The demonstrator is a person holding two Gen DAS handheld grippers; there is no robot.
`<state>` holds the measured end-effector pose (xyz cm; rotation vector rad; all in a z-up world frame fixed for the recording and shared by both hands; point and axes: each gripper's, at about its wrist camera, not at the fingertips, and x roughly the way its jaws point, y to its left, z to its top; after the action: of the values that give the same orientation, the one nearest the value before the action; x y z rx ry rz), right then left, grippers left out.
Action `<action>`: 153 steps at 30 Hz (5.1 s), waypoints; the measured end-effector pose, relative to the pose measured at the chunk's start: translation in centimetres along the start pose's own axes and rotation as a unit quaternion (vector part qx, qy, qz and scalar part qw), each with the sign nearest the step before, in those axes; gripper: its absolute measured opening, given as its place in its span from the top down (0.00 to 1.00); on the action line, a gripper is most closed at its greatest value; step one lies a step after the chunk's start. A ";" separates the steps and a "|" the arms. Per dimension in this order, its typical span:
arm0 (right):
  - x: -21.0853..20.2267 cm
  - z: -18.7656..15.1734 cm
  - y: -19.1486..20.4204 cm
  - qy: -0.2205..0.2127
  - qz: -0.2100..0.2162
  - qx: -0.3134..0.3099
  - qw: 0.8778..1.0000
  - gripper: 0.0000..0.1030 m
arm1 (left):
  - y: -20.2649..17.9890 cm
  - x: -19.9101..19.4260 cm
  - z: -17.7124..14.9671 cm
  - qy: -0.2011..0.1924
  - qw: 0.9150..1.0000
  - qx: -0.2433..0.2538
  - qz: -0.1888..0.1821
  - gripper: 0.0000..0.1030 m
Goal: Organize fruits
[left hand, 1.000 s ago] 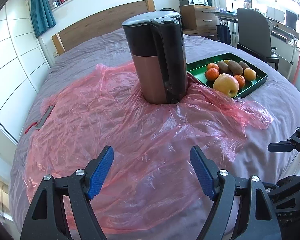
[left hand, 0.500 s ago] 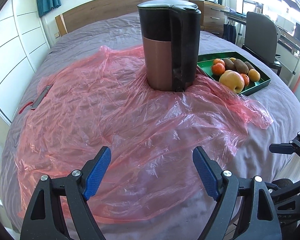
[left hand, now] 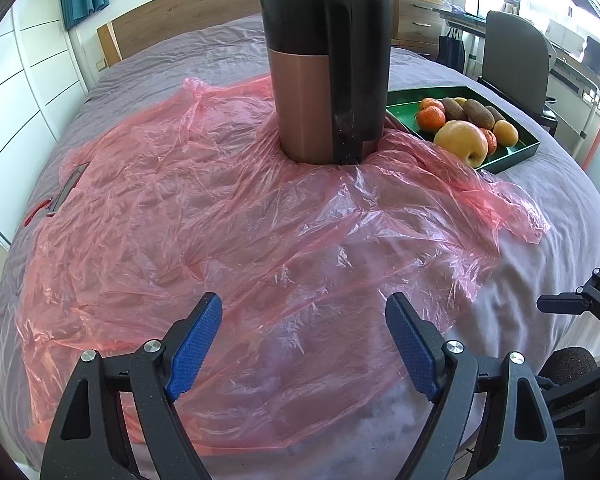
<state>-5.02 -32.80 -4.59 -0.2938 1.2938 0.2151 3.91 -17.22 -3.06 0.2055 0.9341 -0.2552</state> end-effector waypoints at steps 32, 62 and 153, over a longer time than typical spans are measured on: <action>0.8 -0.2 0.0 0.021 -0.017 -0.014 1.000 0.00 | -0.9 1.4 -0.7 0.019 1.000 0.006 -0.020 0.23; -4.1 2.2 -8.3 -0.167 -0.068 0.111 0.977 0.00 | -2.8 -0.8 0.0 -0.043 0.999 -0.017 -0.003 0.07; -5.4 3.2 -14.4 -0.275 -0.083 0.143 0.947 0.00 | -1.7 -1.7 3.2 -0.092 0.993 -0.070 0.021 0.07</action>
<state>1.05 -45.23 2.80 -0.0802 0.7276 -0.0396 4.85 -19.54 0.08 0.0711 0.7596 -0.1657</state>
